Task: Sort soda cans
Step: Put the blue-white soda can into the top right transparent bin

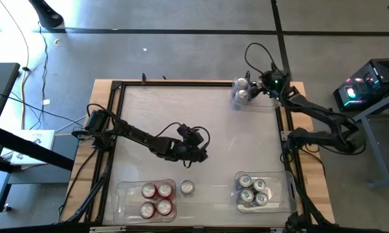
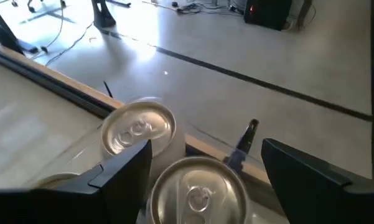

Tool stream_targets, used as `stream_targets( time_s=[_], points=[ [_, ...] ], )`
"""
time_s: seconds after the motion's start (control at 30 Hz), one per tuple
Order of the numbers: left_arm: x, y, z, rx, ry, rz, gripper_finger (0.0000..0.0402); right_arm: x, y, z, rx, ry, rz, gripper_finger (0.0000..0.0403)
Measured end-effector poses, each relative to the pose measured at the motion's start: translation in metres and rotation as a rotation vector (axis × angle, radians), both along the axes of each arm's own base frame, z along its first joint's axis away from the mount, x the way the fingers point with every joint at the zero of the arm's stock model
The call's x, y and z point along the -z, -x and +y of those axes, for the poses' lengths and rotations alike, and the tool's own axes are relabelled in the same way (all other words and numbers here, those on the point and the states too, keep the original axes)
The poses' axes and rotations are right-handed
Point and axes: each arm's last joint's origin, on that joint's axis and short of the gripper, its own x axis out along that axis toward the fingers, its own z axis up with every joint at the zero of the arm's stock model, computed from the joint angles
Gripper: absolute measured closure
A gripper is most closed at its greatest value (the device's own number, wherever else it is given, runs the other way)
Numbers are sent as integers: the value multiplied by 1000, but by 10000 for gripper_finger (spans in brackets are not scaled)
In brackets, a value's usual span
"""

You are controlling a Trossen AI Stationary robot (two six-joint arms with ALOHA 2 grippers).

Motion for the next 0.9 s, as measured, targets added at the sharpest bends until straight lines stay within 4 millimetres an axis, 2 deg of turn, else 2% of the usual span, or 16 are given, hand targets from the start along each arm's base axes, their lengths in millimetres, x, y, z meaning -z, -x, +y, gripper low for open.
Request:
stream_targets(
  time_s=[0.13,0.23,0.37,0.47,0.57,0.63,0.73,0.8,0.9],
  points=[
    [-1,-2,-2,52,42,-9,62,-13,3,8,-14,29,16,105],
    [-10,1,-7,128,38,40,62,-27,4,18,-39,77,-15,104],
    [-42,18,-22,251,6,89,62,-42,-1,41,-161,115,-75,104],
    [-72,39,-35,366,16,90,62,-50,-6,61,-271,103,-140,104],
    [-102,60,-58,549,87,31,62,-55,-12,81,-384,73,-203,103],
    [-112,74,-78,675,113,15,62,-55,-16,93,-455,56,-235,103],
    [-112,89,-106,801,101,38,62,-55,-21,109,-542,25,-269,103],
    [-108,95,-119,784,134,33,62,-56,-24,117,-579,11,-288,103],
    [-98,95,-126,699,142,27,62,-56,-28,128,-609,2,-299,103]
  ],
)
